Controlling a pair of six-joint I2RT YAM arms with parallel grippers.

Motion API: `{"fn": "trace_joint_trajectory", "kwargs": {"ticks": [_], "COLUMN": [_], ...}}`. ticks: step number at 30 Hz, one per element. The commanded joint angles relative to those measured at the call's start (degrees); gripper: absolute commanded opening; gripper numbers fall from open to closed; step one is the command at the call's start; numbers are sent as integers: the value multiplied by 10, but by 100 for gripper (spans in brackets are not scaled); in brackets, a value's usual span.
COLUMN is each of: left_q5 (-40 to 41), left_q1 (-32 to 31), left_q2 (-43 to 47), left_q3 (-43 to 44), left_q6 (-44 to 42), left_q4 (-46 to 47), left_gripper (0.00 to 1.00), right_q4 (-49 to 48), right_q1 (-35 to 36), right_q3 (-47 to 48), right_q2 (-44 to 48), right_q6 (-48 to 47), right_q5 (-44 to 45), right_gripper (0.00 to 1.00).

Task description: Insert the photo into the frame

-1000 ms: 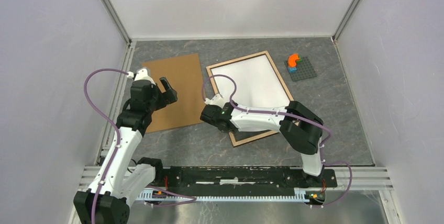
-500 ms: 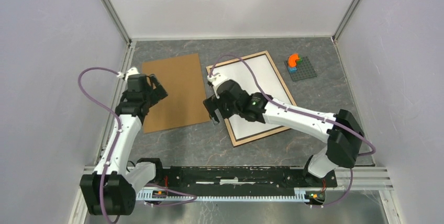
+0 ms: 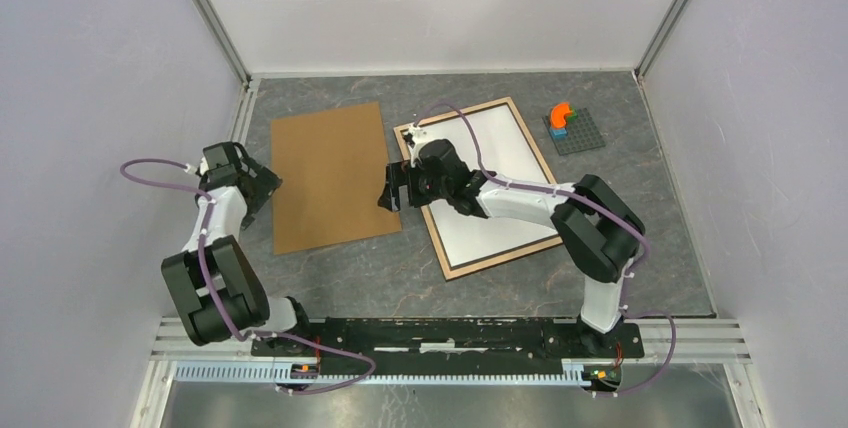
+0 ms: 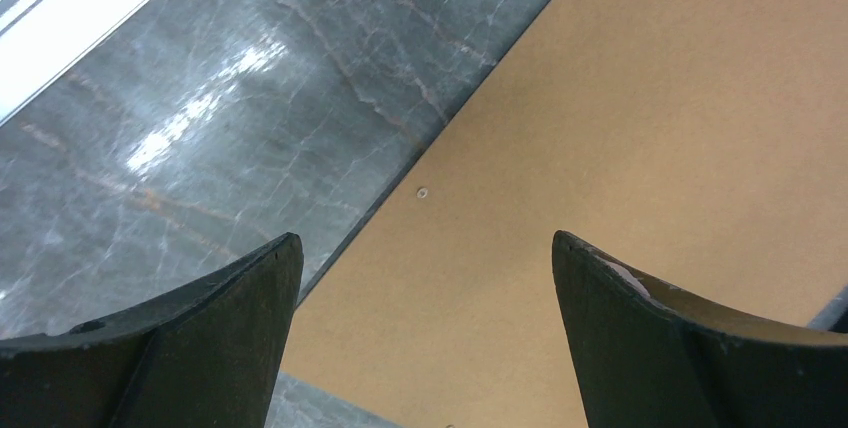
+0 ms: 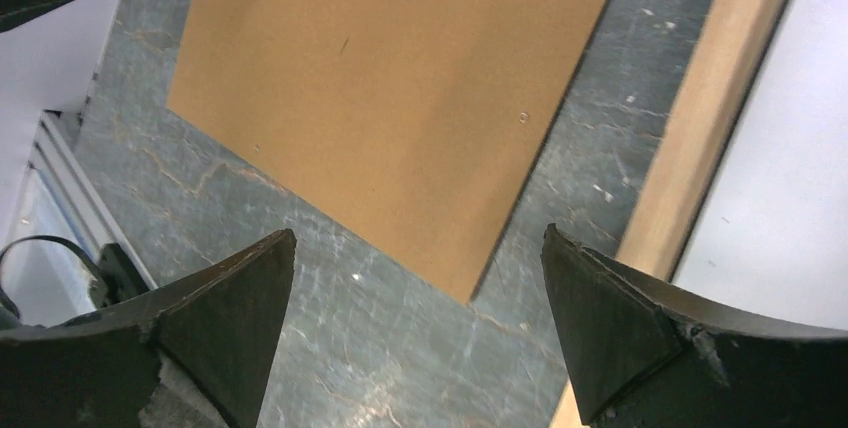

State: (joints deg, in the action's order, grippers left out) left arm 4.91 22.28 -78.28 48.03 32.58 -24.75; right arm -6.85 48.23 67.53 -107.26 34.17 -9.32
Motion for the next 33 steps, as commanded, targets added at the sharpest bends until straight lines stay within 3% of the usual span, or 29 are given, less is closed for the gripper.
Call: {"fn": "trace_joint_trajectory", "kwargs": {"ticks": [1, 3, 8, 18, 22, 26, 33], "left_q5": [-109, -151, -200, -184, -157, -171, -180], "left_q1": [33, 50, 73, 69, 67, 57, 13], "left_q2": [-48, -75, -141, -210, -217, -228, -197], "left_q3": [46, 45, 57, 54, 53, 45, 19], "left_q6": [-43, -50, -70, 0, 17, 39, 73], "left_q4": [78, 105, 118, 71, 48, 43, 40], "left_gripper": [100, 100, 100, 99, 100, 100, 100], "right_q4": [-105, -142, -82, -77, -49, -91, -124], "right_q1": [-17, -21, -21, -18, -12, -9, -6], "right_q3": [6, 0, 66, 119, 132, 137, 115], "right_q2": [-46, -64, -112, -179, -175, -175, -83], "right_q6": [81, 110, 99, 127, 112, 126, 136], "right_q5": [-38, -46, -28, -39, 0, -44, -63], "right_gripper": [98, 98, 98, 98, 98, 97, 95]}}
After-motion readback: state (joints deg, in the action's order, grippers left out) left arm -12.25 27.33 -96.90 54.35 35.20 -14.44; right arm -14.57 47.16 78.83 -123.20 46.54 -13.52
